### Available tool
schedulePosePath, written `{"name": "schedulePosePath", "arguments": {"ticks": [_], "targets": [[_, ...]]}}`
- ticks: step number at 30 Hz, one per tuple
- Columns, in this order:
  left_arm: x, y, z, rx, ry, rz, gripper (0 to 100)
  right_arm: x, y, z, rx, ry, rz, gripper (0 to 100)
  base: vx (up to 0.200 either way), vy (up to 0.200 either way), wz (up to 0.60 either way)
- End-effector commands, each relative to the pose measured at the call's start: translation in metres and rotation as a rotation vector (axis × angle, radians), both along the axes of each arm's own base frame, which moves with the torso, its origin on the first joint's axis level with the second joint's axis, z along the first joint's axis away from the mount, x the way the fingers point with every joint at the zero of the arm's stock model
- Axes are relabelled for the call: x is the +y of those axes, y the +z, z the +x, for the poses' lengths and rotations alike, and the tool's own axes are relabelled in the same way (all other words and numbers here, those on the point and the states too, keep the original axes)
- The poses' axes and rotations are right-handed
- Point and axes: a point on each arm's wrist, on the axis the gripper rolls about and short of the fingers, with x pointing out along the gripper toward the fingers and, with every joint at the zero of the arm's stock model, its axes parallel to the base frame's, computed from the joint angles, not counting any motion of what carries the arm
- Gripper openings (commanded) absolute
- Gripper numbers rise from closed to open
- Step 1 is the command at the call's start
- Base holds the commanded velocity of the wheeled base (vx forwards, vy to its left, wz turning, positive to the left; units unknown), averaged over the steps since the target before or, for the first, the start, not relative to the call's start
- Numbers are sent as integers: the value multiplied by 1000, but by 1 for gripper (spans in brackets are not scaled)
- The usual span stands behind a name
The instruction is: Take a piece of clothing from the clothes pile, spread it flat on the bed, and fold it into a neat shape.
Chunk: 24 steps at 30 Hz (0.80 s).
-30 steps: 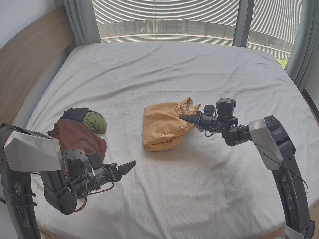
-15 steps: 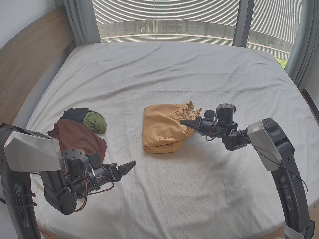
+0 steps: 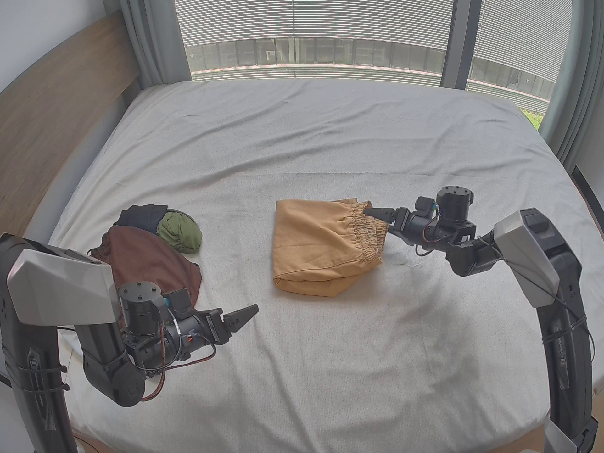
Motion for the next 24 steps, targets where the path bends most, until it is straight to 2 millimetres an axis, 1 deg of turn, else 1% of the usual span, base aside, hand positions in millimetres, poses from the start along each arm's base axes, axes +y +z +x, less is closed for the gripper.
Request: {"name": "schedulePosePath", "arguments": {"ticks": [1,3,5,8,9,11,12,15,18,22,23,24], "targets": [[-1,1,0,-5,-1,-2,100,-18,65,-13,-102,-29,15,100,0,0,0],[-1,2,1,-8,-1,-3,100,-13,84,-20,-131,-17,21,100,0,0,0],[0,2,1,-10,2,-3,100,-5,93,-25,-143,0,26,100,0,0,0],[0,2,1,-10,2,-3,100,15,92,-30,-141,40,28,100,0,0,0],[0,2,1,-11,2,-4,100,16,92,-30,-141,41,28,100,0,0,0],[0,2,1,-11,2,-4,100,33,87,-33,-132,75,28,100,0,0,0],[0,2,1,-11,2,-4,100,37,84,-34,-126,83,28,100,0,0,0],[0,3,2,-13,3,-4,100,51,52,-28,-76,104,16,100,0,0,0],[0,3,2,-13,5,-4,100,57,29,-22,-46,114,9,100,0,0,0],[0,4,2,-18,5,-7,100,57,2,-16,-7,109,-1,100,0,0,0],[0,4,2,-18,5,-7,100,57,2,-16,-7,109,-1,100,0,0,0],[0,5,2,-19,5,-8,100,57,-8,-15,9,108,-5,100,0,0,0]]}}
